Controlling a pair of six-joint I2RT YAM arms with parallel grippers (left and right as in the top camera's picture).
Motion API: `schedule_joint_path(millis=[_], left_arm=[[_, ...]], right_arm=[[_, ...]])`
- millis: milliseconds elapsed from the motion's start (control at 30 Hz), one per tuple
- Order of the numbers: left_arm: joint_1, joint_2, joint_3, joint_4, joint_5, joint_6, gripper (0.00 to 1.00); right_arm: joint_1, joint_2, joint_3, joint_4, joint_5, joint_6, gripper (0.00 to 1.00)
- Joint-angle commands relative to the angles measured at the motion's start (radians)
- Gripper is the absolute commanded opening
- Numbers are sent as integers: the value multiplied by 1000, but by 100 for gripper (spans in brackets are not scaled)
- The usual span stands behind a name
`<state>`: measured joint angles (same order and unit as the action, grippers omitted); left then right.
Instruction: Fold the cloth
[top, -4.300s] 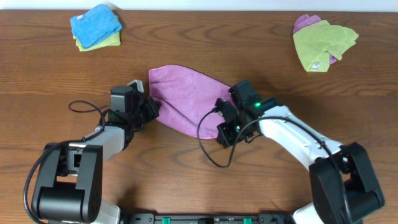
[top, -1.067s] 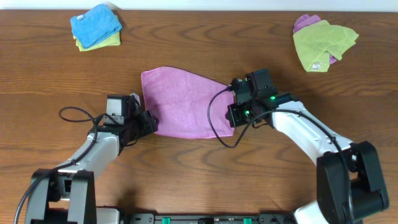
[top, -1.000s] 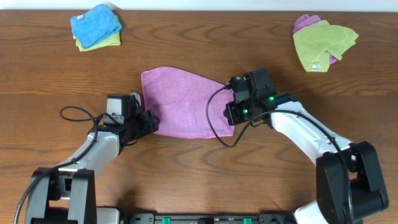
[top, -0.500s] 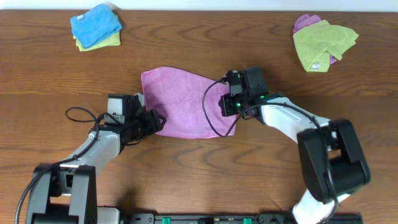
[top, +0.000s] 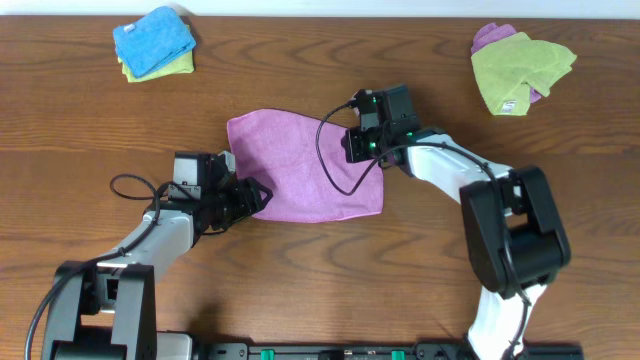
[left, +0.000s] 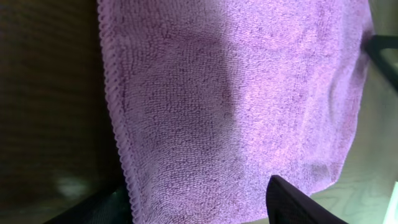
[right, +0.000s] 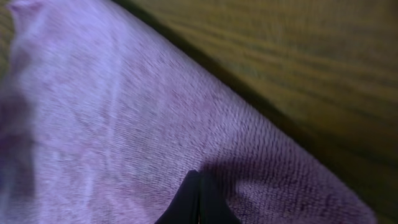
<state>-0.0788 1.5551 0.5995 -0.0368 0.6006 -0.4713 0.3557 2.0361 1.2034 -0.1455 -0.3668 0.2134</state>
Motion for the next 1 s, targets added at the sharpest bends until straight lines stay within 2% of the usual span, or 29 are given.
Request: schedule_joint_path(millis=[0, 367, 533, 667, 867, 967], left_arm=[[2, 14, -11, -2, 41, -5, 68], [0, 14, -11, 20, 167, -38, 69], [0, 14, -11, 19, 206, -43, 65], [0, 14, -11, 29, 242, -96, 65], [0, 14, -10, 141, 364, -286, 66], [0, 14, -10, 183, 419, -336, 66]], right_arm=[[6, 30, 18, -5, -7, 19, 2], [6, 31, 18, -2, 64, 19, 2], [5, 31, 18, 0, 87, 19, 1], [5, 31, 18, 0, 90, 19, 2], [5, 31, 18, 0, 90, 34, 2], [5, 31, 18, -4, 90, 34, 2]])
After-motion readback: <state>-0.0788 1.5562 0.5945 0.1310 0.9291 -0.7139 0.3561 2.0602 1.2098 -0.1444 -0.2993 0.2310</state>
